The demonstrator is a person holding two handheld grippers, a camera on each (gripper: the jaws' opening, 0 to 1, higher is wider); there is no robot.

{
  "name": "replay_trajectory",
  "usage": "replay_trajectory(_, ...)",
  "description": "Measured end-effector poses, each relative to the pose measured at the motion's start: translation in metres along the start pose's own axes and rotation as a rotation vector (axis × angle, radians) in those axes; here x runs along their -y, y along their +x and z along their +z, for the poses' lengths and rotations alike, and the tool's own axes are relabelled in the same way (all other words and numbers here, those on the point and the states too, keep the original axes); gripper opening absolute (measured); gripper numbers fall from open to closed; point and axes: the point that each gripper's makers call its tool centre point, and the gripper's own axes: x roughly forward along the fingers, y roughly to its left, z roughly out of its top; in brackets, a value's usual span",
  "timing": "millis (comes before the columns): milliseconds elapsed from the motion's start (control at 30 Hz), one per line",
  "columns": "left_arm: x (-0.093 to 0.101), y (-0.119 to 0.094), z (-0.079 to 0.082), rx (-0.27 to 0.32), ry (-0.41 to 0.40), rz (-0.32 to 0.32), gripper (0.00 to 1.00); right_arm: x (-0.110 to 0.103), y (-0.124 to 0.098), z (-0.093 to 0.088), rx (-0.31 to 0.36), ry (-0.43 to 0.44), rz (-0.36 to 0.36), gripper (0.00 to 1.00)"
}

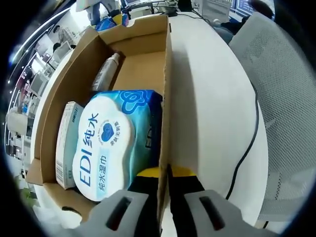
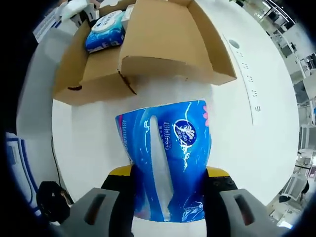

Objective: Operate the shoe box by opening the lid, removing the specified soft item, and placing it in the target area until the item is outside and the box remains undamaged.

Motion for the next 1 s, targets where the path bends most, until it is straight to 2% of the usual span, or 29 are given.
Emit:
replay_trajectory(533,0.005,0.002,0.001,0.002,0.000,0.003,0.02,-0.017,0.017,0.000,-0.009,-0.024,0.028,0.53)
replay_trajectory(1000,0.007,0.003,0.003,0.002,0.000,0.004,0.02,-0.021,0.026,-0.003,-0.001,-0.017,0.063,0.53)
